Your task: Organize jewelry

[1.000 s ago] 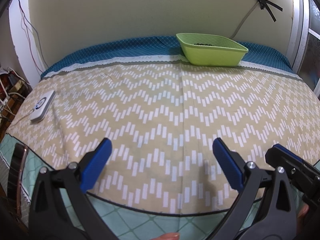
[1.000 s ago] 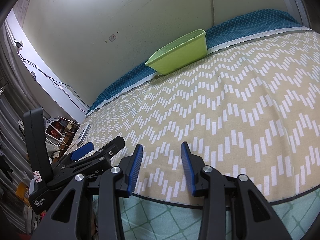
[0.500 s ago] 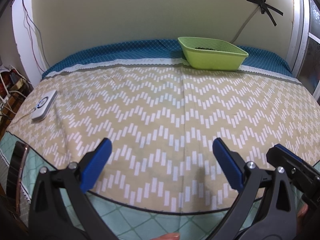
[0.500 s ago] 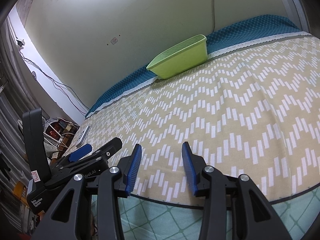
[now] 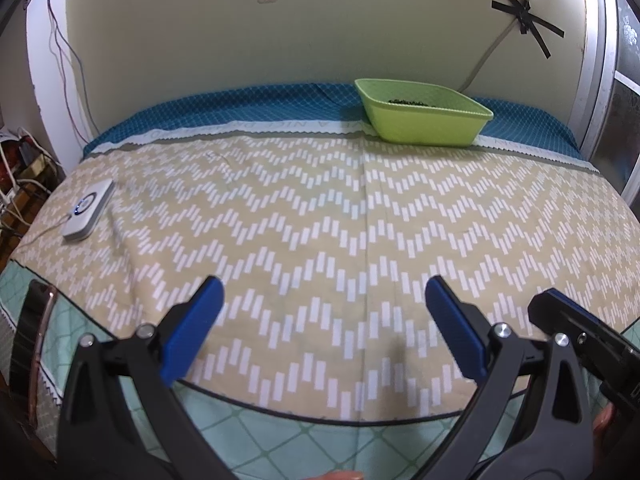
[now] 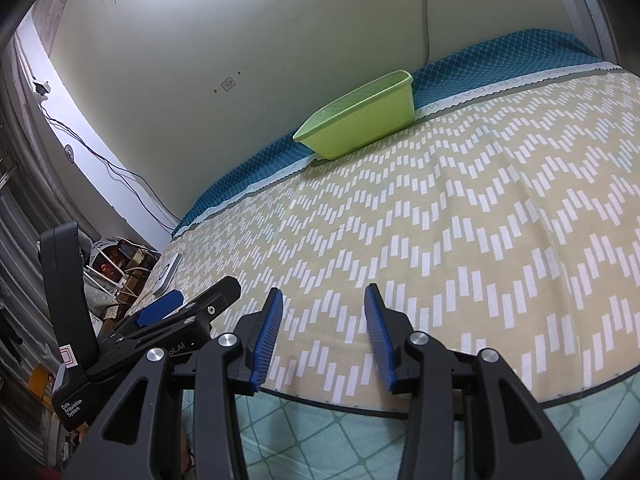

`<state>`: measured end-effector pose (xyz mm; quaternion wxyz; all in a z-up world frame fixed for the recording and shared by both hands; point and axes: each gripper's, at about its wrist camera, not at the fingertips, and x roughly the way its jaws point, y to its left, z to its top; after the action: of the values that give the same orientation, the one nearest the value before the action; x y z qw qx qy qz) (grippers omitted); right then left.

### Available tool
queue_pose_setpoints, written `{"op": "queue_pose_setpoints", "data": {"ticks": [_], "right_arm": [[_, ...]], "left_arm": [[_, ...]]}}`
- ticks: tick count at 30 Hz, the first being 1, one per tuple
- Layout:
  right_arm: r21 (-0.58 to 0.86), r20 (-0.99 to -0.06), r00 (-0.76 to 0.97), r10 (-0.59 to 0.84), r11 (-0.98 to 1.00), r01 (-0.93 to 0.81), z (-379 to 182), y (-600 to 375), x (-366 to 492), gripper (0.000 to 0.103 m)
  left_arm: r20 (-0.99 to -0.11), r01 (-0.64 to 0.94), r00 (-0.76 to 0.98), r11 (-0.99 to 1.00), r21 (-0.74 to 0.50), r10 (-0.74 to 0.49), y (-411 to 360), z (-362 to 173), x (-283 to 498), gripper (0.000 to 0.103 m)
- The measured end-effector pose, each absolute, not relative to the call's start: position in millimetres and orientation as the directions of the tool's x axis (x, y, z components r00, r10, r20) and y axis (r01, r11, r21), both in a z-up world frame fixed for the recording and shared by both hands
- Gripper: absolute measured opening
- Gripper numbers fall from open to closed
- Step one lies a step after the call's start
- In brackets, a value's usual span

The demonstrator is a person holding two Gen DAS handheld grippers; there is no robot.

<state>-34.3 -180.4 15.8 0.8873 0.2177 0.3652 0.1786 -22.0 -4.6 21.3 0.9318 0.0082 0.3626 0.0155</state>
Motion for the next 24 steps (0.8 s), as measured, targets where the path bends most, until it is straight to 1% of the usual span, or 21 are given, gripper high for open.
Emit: {"op": "queue_pose_setpoints", "data": {"ticks": [6,19,24], "right_arm": [[0.517,-0.57,0.671,0.474,0.842,-0.155,16.2,-179.9,-35.9,0.026],[0.518,-0.57,0.671,0.474,0.842,-0.154,16.2,-178.4,-36.9,0.026],[0.518,-0.571,0.671,0.474,0.841,-0.154,16.3,-177.5,-37.6,0.026]], "left_arm": [[-0.672,-0.011,0.739,0.999,0.049,0.041,-3.7,22.6,-22.2,0.097],[-0.684,0.01,0.729,0.999,0.051,0.027,-4.4,21.3,-20.3,0.097],[-0.692,-0.005,0.721,0.999,0.046,0.035,-3.8,19.8,-19.1,0.097]]}}
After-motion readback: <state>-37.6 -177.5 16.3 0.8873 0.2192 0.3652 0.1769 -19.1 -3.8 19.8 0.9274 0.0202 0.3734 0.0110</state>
